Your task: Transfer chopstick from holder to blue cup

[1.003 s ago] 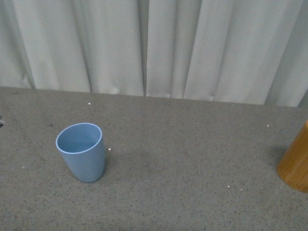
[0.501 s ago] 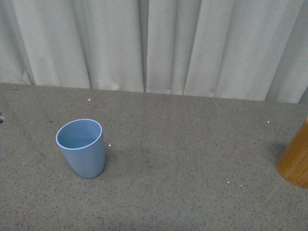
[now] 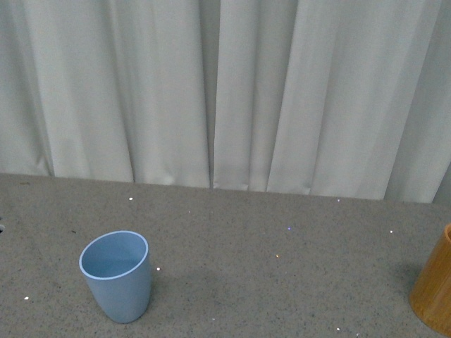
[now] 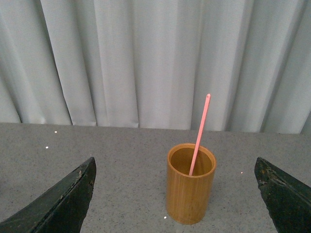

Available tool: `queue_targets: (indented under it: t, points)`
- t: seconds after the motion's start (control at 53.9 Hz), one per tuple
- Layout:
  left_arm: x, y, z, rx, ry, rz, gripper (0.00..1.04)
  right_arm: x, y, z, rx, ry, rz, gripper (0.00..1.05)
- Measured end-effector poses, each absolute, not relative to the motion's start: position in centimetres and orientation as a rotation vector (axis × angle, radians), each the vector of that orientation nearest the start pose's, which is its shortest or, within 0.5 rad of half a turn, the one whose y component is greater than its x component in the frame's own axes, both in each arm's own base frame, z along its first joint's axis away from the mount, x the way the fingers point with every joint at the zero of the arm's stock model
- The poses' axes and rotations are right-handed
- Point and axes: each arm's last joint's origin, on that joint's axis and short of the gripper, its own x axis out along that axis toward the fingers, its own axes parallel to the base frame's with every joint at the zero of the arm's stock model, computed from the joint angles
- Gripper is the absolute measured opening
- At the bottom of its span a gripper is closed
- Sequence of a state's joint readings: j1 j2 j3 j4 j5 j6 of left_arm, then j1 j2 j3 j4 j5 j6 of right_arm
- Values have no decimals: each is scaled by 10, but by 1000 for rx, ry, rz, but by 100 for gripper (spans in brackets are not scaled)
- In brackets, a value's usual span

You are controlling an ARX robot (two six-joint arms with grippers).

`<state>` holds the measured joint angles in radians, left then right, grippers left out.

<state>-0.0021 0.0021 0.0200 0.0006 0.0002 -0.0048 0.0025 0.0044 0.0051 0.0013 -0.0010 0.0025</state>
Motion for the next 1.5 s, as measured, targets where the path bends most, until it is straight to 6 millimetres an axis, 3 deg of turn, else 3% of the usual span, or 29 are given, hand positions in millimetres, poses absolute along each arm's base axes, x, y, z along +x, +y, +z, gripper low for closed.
queue_targets:
  t: [1.504]
  points:
    - [97,0,170,-5,-18,-2,98,98,0,165,3,-2,3,95]
